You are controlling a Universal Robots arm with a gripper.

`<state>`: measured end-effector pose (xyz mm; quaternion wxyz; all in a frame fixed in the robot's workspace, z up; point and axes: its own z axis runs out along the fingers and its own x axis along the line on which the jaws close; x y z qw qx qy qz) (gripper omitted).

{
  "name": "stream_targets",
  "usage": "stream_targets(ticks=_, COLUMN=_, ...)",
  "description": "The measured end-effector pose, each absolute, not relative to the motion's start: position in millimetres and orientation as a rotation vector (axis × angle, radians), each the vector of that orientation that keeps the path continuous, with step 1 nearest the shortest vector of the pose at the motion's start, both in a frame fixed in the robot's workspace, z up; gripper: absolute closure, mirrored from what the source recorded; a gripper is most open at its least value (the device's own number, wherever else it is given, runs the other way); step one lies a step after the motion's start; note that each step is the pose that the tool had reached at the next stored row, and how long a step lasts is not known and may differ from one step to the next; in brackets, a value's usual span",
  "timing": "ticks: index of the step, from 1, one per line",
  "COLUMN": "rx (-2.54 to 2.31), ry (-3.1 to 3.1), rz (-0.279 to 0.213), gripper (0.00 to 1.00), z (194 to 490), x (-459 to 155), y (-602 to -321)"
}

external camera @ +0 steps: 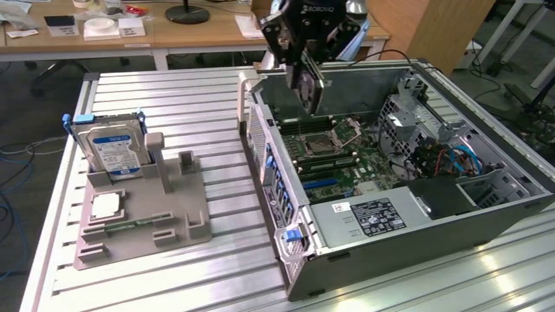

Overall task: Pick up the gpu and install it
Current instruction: 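Pick up the gpu and move the gpu toward the slot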

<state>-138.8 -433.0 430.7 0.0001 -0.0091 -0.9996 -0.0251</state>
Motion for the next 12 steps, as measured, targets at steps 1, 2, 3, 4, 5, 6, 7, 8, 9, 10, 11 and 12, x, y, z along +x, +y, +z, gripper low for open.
stream_targets(ticks=1, rx=-0.029, ry=-3.14, rz=-0.079, gripper=0.72, z=430.7, x=-135.1, y=-433.1)
stream_targets(ticks=2, rx=-0.029, ry=-3.14, rz=-0.079, gripper=0.72, z=430.7, x=-130.9, y=-433.1)
stream_targets(ticks=3, rx=-0.028, ry=-3.14, rz=-0.079, gripper=0.72, z=430.7, x=-126.9, y=-433.1)
stream_targets(ticks=4, rx=-0.028, ry=-3.14, rz=-0.079, gripper=0.72, z=430.7, x=-123.4, y=-433.1)
stream_targets(ticks=5, rx=-0.028, ry=-3.14, rz=-0.079, gripper=0.72, z=430.7, x=-118.6, y=-433.1)
stream_targets(ticks=6, rx=-0.028, ry=-3.14, rz=-0.079, gripper=0.72, z=430.7, x=-114.2, y=-433.1)
stream_targets(ticks=7, rx=-0.028, ry=-3.14, rz=-0.079, gripper=0.72, z=430.7, x=-109.5, y=-433.1)
stream_targets(ticks=8, rx=-0.028, ry=-3.14, rz=-0.079, gripper=0.72, z=430.7, x=-105.0, y=-433.1)
stream_targets(ticks=9, rx=-0.028, ry=-3.14, rz=-0.079, gripper=0.72, z=430.6, x=-100.7, y=-433.0)
stream_targets(ticks=10, rx=-0.027, ry=-3.14, rz=-0.079, gripper=0.72, z=430.6, x=-96.2, y=-433.0)
stream_targets(ticks=11, rx=-0.027, ry=-3.14, rz=-0.079, gripper=0.72, z=430.6, x=-91.6, y=-433.0)
stream_targets(ticks=12, rx=-0.028, ry=-3.14, rz=-0.079, gripper=0.72, z=430.5, x=-87.1, y=-433.1)
